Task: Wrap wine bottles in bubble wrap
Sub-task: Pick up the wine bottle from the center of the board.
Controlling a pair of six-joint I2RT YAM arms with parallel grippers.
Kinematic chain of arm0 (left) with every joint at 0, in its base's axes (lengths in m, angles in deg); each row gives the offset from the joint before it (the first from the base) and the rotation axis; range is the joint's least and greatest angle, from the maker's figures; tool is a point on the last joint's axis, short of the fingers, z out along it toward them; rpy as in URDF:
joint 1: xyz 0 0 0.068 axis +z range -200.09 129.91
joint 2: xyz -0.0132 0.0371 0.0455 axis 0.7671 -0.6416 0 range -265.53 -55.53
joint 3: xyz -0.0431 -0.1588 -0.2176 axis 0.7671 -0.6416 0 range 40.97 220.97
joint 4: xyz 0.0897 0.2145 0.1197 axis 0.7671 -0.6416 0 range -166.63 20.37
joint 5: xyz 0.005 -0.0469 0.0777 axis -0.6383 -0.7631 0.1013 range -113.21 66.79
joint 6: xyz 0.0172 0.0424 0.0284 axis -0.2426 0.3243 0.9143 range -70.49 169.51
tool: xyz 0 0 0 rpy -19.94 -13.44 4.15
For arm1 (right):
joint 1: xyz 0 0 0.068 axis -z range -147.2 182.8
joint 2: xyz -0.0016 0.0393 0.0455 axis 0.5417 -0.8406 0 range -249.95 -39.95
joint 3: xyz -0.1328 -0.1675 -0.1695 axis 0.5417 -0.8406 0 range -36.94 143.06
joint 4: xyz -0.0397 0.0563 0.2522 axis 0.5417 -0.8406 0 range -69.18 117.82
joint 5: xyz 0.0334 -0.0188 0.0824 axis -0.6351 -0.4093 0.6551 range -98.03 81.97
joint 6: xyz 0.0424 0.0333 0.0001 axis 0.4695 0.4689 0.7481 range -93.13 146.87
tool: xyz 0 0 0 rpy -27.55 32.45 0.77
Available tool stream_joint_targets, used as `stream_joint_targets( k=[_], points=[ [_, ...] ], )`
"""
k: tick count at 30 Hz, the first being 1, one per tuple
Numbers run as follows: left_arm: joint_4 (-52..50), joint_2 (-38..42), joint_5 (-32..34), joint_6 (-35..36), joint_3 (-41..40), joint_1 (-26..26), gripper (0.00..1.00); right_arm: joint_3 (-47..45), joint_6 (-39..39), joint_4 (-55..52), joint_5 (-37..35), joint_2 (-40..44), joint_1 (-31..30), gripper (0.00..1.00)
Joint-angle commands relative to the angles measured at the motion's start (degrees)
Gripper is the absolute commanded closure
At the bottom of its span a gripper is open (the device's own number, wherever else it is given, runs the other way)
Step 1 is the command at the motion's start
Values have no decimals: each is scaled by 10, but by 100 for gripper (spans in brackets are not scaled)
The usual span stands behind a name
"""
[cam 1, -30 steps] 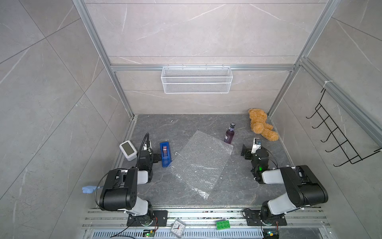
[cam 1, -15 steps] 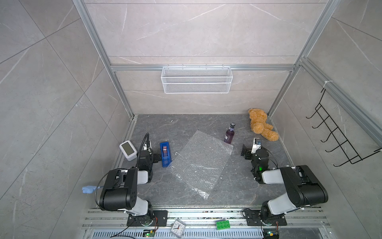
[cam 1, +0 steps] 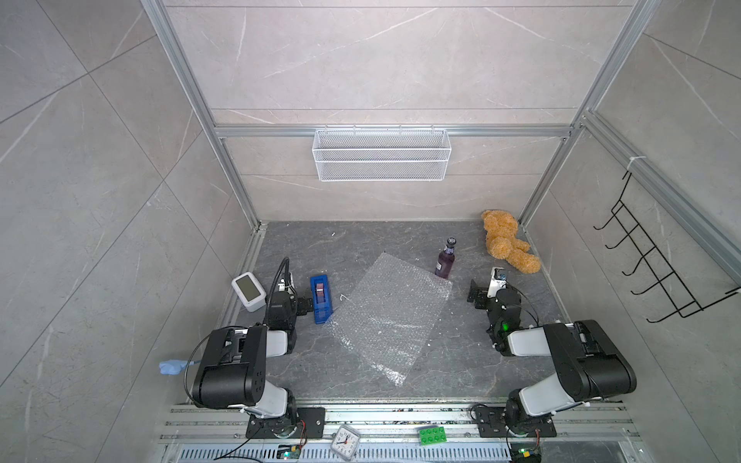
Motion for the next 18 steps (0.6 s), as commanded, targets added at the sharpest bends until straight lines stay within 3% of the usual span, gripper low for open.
stream_joint_targets(
  k=[1,13,18],
  points=[
    [14,2,-7,-7,15,-2,0,3,1,-8,5,8,-2,0],
    [11,11,1,-6,14,-2,0,3,1,-10,5,8,-2,0],
    [-209,101,26,-19,98,-2,0,-14,-1,8,10,31,-2,0]
  ],
)
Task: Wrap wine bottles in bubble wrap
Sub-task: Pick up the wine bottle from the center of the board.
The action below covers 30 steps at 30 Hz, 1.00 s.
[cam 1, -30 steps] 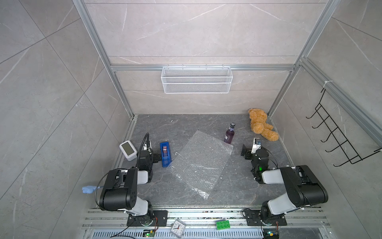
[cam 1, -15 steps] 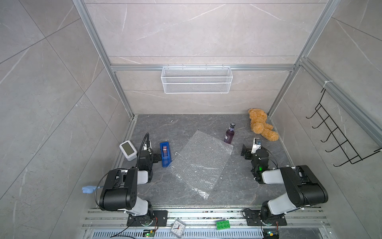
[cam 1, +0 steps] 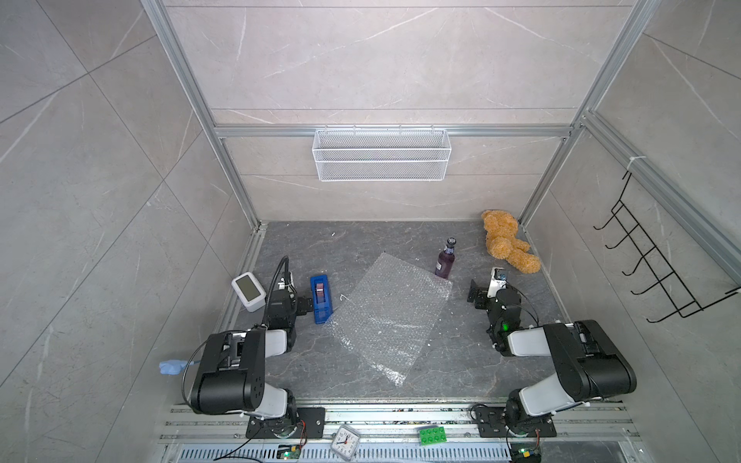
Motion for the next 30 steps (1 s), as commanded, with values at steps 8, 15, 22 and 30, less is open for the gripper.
stream_joint_targets(
  k=[8,15,22,30],
  points=[
    [-191,137,-33,-38,116,-3,4,6,-24,-142,87,166,-3,0],
    [-206,136,-167,-96,138,-25,9,61,43,-279,268,259,-3,8],
    [-185,98,-166,-64,149,-131,8,43,124,-113,323,173,-31,9],
    [-135,44,-218,-59,165,-173,7,59,107,40,245,18,-65,4]
  ],
)
